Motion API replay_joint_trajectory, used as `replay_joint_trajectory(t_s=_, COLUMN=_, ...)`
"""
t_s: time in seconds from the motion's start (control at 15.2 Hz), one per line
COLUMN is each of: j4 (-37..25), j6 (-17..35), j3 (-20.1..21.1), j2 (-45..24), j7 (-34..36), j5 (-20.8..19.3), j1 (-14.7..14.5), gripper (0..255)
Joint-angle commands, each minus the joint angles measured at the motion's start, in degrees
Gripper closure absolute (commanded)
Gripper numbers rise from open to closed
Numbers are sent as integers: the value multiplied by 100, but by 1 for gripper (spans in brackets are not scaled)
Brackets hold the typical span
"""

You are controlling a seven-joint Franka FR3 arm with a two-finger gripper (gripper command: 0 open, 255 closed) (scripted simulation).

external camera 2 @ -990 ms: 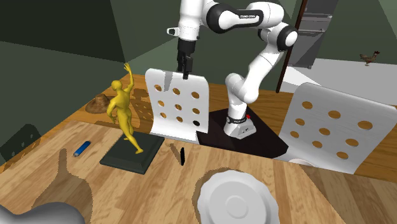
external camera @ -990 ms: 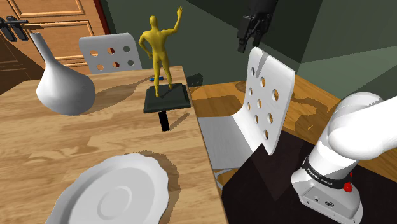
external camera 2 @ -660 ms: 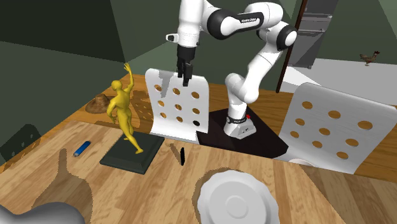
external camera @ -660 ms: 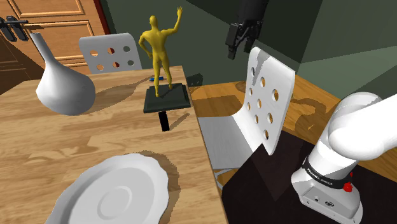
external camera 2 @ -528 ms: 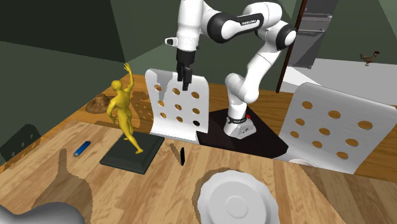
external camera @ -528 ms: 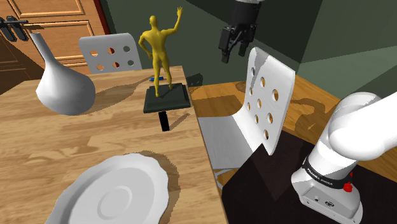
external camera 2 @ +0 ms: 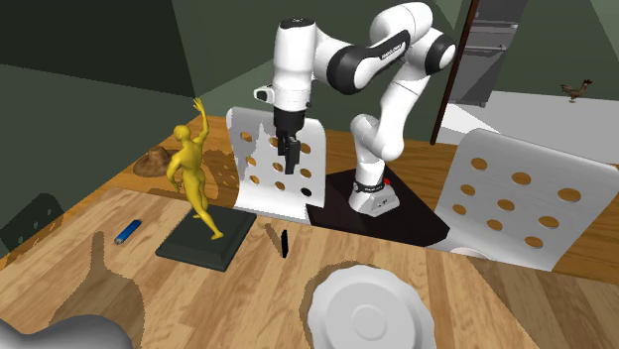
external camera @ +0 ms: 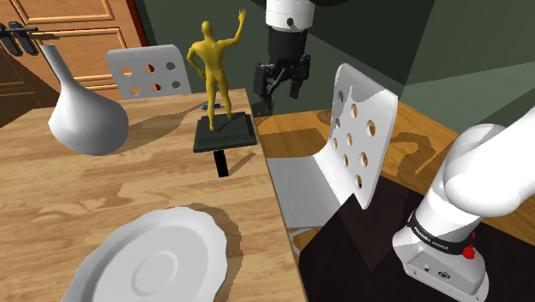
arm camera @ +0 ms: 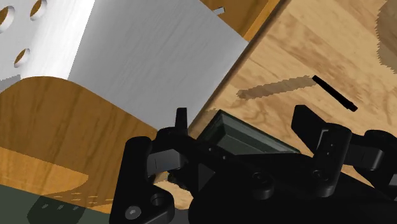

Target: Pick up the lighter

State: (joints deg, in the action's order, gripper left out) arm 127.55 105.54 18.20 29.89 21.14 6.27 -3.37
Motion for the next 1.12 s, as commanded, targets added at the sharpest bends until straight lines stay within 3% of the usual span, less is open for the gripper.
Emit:
replay_joint_trajectory(t_s=0.0, j4=-104, j6=138, j3=219, j2=-292, j7=280, j5=7, j1=-6, gripper=0)
replay_joint_trajectory(t_s=0.4, j4=-738, j6=434, j3=930, j2=-1408, j7=1248, j5=-199, j1=-4, gripper=0)
replay_joint_trajectory(t_s=0.79, j4=-1639, j6=568, j3=1528, j2=-2772, j7=2343, j5=-799, j1=-101, gripper=0)
replay_joint_trajectory(t_s=1.06, j4=-1502, j6=793, j3=1539, j2=-2889, j7=2426, j5=-869, j1=-134, gripper=0)
